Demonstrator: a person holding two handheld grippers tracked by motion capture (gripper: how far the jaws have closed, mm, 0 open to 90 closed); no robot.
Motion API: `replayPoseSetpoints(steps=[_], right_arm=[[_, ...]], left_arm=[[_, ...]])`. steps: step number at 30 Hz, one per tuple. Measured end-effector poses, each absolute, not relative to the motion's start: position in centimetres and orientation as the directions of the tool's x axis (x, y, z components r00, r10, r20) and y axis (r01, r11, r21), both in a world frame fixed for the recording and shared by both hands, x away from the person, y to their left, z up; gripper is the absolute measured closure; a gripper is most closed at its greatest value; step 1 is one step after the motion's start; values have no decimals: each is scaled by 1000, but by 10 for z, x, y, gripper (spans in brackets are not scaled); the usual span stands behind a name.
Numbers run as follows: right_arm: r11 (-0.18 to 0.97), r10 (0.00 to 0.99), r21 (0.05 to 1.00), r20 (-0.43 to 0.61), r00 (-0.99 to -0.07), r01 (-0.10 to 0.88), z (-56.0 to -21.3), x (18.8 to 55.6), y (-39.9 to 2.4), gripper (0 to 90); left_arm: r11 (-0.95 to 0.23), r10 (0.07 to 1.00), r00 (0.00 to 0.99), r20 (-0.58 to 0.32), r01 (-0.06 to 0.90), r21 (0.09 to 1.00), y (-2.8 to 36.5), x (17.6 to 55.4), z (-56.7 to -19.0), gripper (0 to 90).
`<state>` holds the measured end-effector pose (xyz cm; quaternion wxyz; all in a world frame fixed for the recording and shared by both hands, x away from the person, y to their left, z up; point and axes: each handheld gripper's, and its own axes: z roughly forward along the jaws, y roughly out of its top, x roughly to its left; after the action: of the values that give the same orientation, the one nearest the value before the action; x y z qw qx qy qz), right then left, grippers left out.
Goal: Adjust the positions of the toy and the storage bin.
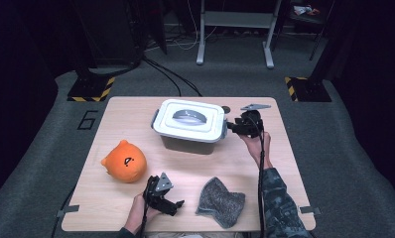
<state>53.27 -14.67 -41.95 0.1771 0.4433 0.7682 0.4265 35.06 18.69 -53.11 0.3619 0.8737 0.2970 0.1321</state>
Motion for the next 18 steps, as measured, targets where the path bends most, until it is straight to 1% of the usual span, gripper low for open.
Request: replayPoseSetpoints(steps=[8, 14, 18], right_arm=[[243, 840, 803, 108, -533, 545, -422, 545, -140, 630], [239, 835, 794, 125, -536, 558, -424, 546, -137, 653], [244, 832, 792, 125, -540, 560, -426, 545, -134, 688]], left_arm=[[-561, 612, 791, 10, 425, 710, 187, 351, -531, 1], [-563, 610, 792, 12, 423, 710, 187, 351, -531, 1], [-564, 610, 792, 12, 423, 709, 187, 351, -531, 2]])
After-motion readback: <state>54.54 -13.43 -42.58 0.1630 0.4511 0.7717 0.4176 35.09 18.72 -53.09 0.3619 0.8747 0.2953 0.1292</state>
